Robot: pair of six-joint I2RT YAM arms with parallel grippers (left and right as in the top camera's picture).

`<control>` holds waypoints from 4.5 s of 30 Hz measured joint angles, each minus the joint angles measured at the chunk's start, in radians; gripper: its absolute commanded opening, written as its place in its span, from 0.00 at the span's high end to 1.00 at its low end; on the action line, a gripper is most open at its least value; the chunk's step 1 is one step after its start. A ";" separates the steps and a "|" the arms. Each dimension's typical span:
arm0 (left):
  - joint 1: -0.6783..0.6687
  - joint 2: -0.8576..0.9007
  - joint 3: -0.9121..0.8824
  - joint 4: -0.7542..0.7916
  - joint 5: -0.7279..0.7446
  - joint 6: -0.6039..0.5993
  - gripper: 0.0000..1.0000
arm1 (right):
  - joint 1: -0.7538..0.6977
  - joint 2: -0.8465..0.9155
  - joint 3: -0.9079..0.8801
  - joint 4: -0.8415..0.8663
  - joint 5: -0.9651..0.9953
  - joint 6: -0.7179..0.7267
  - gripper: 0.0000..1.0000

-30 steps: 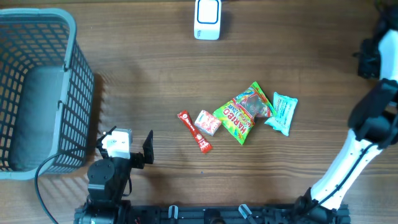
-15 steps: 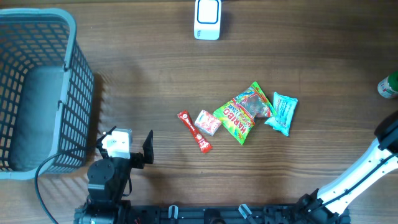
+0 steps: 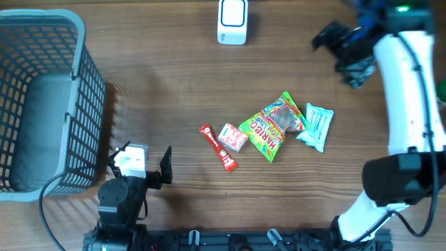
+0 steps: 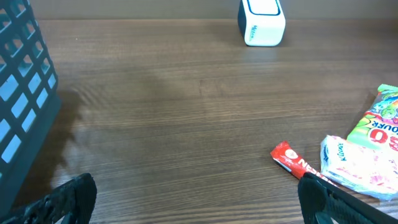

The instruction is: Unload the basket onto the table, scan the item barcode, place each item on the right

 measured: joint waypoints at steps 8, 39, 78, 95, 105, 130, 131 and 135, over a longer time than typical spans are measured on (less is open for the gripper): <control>0.000 0.000 0.000 -0.001 0.000 0.000 0.00 | 0.312 0.011 -0.549 0.326 -0.003 0.343 0.02; 0.000 0.000 0.000 -0.003 0.000 0.000 0.00 | 0.295 0.043 -0.574 1.117 -1.218 0.333 0.96; 0.000 0.000 0.000 -0.002 0.000 0.000 0.00 | 0.537 0.048 -0.179 0.540 -0.021 -1.313 0.00; 0.000 0.000 0.000 -0.002 0.000 0.000 0.00 | 0.748 0.241 -0.198 0.444 0.171 -1.351 0.01; 0.000 0.000 0.000 -0.002 0.000 0.000 0.00 | 0.737 0.309 -0.198 0.488 0.061 -1.351 0.08; 0.000 0.000 0.000 -0.003 0.000 0.000 0.00 | 0.614 0.418 0.077 0.227 -0.151 -1.121 0.96; 0.000 0.000 0.000 -0.003 0.000 0.000 0.00 | 0.602 0.418 0.150 0.207 -0.223 -1.073 0.96; 0.000 0.000 0.000 -0.002 0.000 0.000 0.00 | 0.500 0.360 0.291 0.126 -0.463 -0.732 0.96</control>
